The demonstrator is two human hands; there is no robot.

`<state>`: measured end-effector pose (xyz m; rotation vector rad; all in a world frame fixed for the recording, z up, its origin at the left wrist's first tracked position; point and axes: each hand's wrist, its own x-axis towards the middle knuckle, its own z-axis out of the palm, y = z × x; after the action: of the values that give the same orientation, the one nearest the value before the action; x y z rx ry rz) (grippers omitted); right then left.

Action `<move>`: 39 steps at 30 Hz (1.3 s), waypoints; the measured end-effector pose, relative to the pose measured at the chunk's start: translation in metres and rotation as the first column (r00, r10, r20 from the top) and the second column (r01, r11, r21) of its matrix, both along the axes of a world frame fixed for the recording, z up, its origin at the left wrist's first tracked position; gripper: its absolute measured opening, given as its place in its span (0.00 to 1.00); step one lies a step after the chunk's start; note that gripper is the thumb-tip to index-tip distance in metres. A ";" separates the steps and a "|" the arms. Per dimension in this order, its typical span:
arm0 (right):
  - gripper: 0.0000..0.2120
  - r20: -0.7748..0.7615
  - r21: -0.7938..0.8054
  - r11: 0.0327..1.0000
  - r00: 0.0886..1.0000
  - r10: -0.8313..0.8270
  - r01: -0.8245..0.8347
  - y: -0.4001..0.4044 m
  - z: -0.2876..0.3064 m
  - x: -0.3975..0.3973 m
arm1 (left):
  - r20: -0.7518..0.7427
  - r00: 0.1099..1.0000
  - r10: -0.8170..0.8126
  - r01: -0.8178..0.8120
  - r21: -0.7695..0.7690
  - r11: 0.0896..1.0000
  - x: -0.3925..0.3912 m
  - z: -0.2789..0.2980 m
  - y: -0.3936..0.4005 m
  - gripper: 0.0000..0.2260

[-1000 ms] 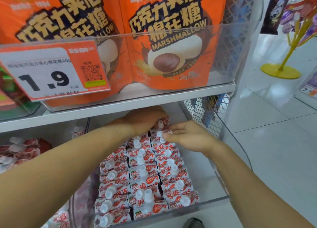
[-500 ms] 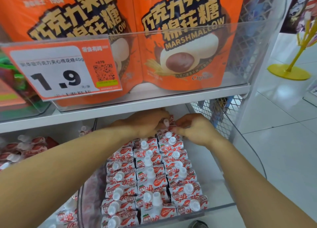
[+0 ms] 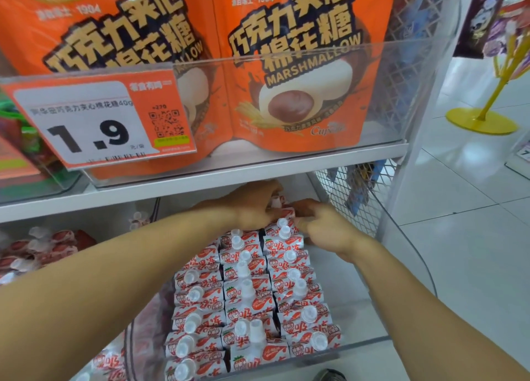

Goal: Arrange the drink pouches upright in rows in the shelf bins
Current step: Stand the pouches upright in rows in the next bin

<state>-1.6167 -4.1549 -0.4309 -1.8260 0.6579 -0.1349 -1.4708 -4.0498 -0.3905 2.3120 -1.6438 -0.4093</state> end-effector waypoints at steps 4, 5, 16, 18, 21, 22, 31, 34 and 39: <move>0.14 -0.044 0.034 0.998 0.997 0.055 -0.054 0.001 0.002 0.002 | 0.037 0.998 -0.044 0.043 0.039 0.998 -0.004 0.004 -0.006 0.14; 0.13 -0.080 0.049 0.997 0.994 0.070 -0.066 0.001 0.005 0.004 | 0.055 0.997 -0.062 0.059 0.061 0.996 -0.005 0.004 -0.009 0.14; 0.13 -0.227 0.202 0.979 0.971 0.077 -0.030 0.007 0.013 -0.005 | 0.139 0.983 -0.120 0.082 0.253 0.964 -0.009 0.001 -0.015 0.19; 0.16 -0.209 0.177 0.983 0.974 0.082 -0.045 0.009 0.021 -0.016 | 0.128 0.987 -0.092 0.067 0.187 0.980 -0.011 0.008 0.000 0.21; 0.23 -0.232 -0.004 0.999 0.971 0.051 -0.054 0.016 0.042 -0.038 | 0.227 0.971 -0.080 0.081 0.005 0.997 -0.023 0.020 0.040 0.18; 0.26 -0.226 -0.053 0.997 0.973 0.036 -0.049 0.022 0.049 -0.047 | 0.251 0.965 -0.080 0.082 0.004 0.997 -0.031 0.023 0.056 0.20; 0.54 -0.399 -0.293 0.884 0.887 0.232 -0.363 0.079 0.044 -0.095 | 0.335 0.909 -0.247 0.150 0.289 0.945 -0.098 0.003 0.106 0.32; 0.45 -0.339 -0.307 0.911 0.926 0.164 -0.274 0.083 0.044 -0.096 | 0.366 0.889 -0.274 0.177 0.277 0.944 -0.100 0.006 0.093 0.24; 0.38 -0.331 -0.316 0.923 0.937 0.110 -0.220 0.083 0.054 -0.098 | 0.383 0.888 -0.254 0.180 0.219 0.959 -0.113 0.012 0.082 0.20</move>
<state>-1.7146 -4.0720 -0.3770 -2.2674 0.7238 0.1635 -1.5834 -3.9675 -0.3785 2.4755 -2.1596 -0.1200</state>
